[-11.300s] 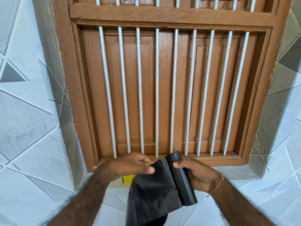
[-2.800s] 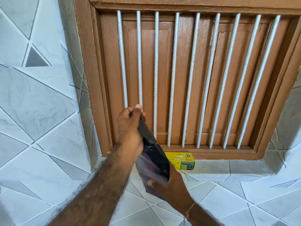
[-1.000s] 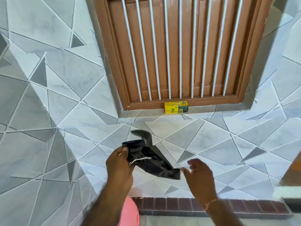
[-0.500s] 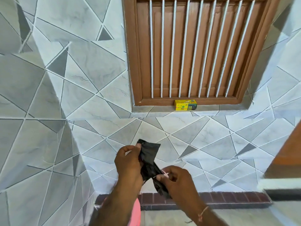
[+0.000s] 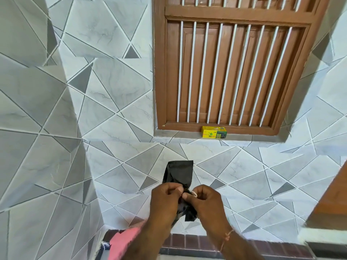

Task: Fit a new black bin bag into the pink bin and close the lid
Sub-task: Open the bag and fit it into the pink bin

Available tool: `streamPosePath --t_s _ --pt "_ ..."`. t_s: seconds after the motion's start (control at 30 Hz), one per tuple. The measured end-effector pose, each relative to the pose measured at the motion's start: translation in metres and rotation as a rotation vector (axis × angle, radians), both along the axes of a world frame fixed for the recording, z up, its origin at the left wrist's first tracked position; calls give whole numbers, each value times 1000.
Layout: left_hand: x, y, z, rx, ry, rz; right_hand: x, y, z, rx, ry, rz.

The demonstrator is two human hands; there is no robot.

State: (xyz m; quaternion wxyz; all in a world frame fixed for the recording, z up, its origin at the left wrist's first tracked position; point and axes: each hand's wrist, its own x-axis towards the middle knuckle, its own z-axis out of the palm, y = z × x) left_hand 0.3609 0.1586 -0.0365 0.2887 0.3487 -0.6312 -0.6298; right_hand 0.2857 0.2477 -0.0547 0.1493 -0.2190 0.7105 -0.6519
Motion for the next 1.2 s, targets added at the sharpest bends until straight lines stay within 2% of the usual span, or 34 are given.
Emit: streamPosePath --t_s 0.07,0.2,0.37,0.43,0.53,0.57,0.67,0.73,0.8,1.07,1.2 --pt "-4 0 3 102 38 55 -7 7 0 -34 -81 61" --pt "-9 -2 10 107 122 231 -20 19 -6 -79 -324 108" --pt "-14 -1 13 121 185 297 -25 25 -13 -16 -352 97" --pt "-14 -7 14 102 174 318 -33 27 -21 88 -239 28" --pt "-10 -14 14 -4 135 269 -50 32 -32 408 194 -48" --pt "-9 -14 15 -42 120 243 -53 32 -28 423 285 -86" --pt "-9 -9 18 -130 90 180 -50 26 4 207 288 -96" --pt "-10 -5 20 -161 75 143 -40 17 26 103 131 108" --pt "-10 -2 22 -159 77 102 -26 8 34 89 36 283" --pt "2 -10 23 -61 110 23 -24 0 28 7 49 202" --pt "1 -13 23 8 153 13 -26 3 29 -98 -106 212"
